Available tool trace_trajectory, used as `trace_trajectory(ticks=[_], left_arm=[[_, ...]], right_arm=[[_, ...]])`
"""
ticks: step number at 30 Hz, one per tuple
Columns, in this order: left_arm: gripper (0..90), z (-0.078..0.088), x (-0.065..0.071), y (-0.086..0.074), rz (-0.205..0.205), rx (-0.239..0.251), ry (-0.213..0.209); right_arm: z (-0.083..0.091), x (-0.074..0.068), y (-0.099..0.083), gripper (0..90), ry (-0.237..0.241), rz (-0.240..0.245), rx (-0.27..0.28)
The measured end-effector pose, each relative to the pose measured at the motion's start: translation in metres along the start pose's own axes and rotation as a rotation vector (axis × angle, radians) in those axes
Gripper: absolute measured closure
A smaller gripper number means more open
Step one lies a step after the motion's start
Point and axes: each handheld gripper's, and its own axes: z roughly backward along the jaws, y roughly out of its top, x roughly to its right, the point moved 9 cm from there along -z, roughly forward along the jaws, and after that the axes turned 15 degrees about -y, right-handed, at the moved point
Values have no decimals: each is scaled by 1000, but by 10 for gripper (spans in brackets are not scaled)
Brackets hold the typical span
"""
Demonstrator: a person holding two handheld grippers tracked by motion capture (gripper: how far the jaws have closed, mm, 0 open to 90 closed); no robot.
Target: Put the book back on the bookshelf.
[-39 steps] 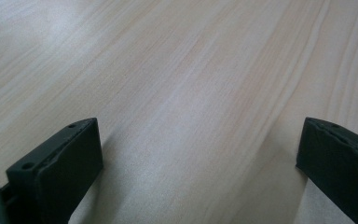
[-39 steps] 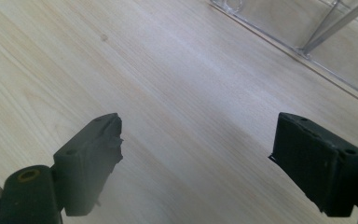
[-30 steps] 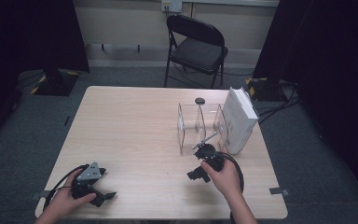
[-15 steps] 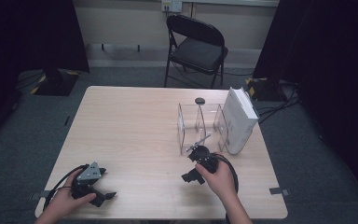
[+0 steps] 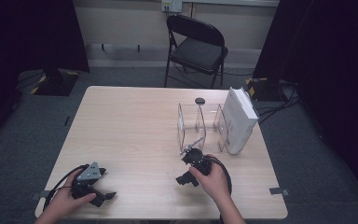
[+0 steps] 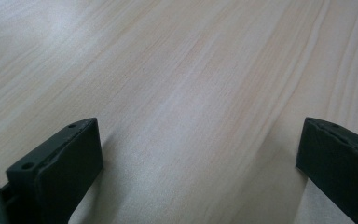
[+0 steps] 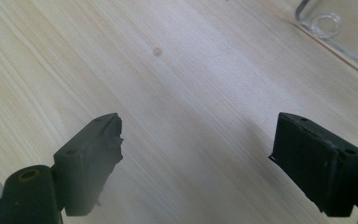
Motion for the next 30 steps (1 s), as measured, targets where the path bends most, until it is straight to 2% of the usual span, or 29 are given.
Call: trace_trajectory(ticks=[8, 12, 17, 18, 23, 26, 29, 30], left_arm=[[0, 0, 0, 0, 0, 1, 0], [0, 0, 0, 0, 1, 1, 0], [0, 0, 0, 0, 0, 0, -1], [0, 0, 0, 0, 0, 0, -1], [0, 0, 0, 0, -2, 0, -1], [0, 0, 0, 0, -2, -1, -1], [0, 0, 0, 0, 0, 1, 0], [0, 0, 0, 0, -1, 1, 0]], right_arm=[[-11, -9, -1, 146, 18, 13, 14], [-18, -11, -4, 146, 2, 32, 15], [-21, -16, -3, 140, 11, 30, 33], [-22, -16, -3, 139, 8, 27, 34], [-24, -20, -4, 103, -23, 72, 45], [-25, -21, -5, 101, -51, 85, 71], [-27, -21, -6, 96, -98, 137, 109], [-27, -22, -6, 95, -98, 129, 115]])
